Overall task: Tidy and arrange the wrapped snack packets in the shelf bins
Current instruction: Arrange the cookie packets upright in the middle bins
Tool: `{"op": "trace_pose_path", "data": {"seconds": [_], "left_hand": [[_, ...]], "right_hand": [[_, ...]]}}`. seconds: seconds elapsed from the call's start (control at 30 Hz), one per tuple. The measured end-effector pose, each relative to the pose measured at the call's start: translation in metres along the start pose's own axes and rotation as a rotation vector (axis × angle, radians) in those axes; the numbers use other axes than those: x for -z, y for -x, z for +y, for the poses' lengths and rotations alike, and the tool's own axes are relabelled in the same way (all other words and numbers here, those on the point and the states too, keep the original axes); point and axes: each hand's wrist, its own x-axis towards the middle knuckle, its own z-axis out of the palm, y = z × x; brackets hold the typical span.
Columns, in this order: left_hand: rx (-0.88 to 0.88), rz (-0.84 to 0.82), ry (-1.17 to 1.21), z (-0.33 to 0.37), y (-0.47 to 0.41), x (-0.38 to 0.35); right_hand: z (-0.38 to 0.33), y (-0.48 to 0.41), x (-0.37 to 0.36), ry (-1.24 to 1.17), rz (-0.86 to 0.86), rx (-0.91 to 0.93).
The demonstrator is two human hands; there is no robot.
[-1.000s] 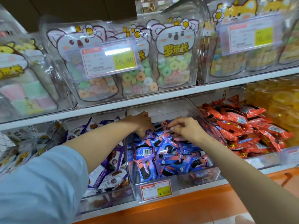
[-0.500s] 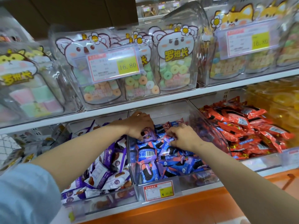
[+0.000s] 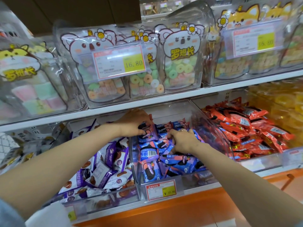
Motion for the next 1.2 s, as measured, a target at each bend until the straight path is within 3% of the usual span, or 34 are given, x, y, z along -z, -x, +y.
{"op": "trace_pose_path", "data": {"seconds": [0.13,0.5,0.67,0.77,0.87,0.93,1.07,1.2], "left_hand": [[-0.024,-0.031,-0.022,0.009,0.000,-0.005],[-0.010,-0.048,0.060,0.016,0.000,-0.010],[0.020,-0.071,0.128,0.017,0.000,-0.014],[0.067,-0.027,0.210,0.025,0.000,-0.014],[0.185,0.014,0.421,0.037,-0.003,-0.011],[0.223,0.028,0.694,0.041,-0.006,-0.009],[0.369,0.083,1.234,0.046,-0.005,-0.007],[0.506,0.250,1.499,0.045,-0.008,-0.008]], "right_hand": [[-0.001,0.000,-0.002,0.098,-0.019,0.031],[-0.001,0.003,0.007,-0.062,-0.063,-0.027],[0.005,0.007,0.020,-0.220,0.135,-0.095],[0.014,0.006,0.033,-0.540,0.274,-0.144],[0.015,0.011,0.040,-0.963,0.253,-0.169],[0.011,0.018,0.043,-1.186,0.216,-0.153],[0.003,0.025,0.046,-1.360,0.194,-0.088],[-0.003,0.021,0.048,-1.366,0.164,-0.040]]}}
